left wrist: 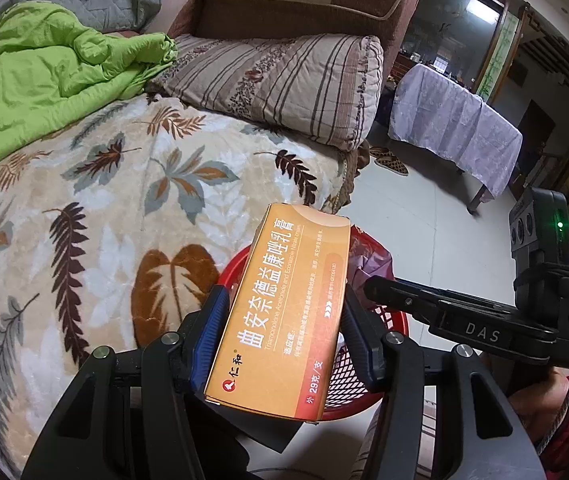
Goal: Collect trash
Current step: 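Carry both items over the red basket and open both tools to drop them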
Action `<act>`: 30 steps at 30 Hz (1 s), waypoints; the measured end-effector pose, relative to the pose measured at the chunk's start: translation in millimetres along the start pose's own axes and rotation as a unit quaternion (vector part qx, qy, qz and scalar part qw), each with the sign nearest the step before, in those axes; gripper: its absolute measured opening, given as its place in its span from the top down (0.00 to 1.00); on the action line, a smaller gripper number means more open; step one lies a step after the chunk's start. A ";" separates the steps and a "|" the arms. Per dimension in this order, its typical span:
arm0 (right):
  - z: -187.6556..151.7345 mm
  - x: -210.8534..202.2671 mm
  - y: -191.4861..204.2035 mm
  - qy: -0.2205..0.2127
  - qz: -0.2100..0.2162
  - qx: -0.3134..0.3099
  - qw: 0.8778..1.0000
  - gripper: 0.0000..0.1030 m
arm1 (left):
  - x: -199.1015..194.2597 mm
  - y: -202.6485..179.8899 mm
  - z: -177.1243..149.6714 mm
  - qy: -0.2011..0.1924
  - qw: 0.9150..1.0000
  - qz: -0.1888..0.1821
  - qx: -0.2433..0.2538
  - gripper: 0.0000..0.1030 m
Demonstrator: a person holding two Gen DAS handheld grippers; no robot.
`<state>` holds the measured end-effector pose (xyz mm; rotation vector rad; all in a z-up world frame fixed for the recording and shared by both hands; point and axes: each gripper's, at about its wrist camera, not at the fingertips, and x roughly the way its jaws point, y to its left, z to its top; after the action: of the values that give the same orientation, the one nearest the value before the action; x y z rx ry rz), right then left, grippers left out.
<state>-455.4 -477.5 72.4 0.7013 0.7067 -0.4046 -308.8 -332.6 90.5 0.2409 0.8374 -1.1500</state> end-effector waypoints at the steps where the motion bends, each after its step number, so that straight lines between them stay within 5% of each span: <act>1: 0.4 0.3 0.0 0.000 0.000 0.000 1.000 0.62 | 1.5 0.4 0.5 0.002 1.000 -0.001 -0.001 0.48; 30: 4.2 -2.5 -5.1 0.000 -0.012 0.009 1.000 0.60 | 23.4 1.4 4.6 0.021 0.999 -0.021 -0.014 0.48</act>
<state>-458.2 -483.8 74.2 0.7111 0.7134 -0.4324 -301.9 -351.1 77.1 0.2247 0.8982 -1.1749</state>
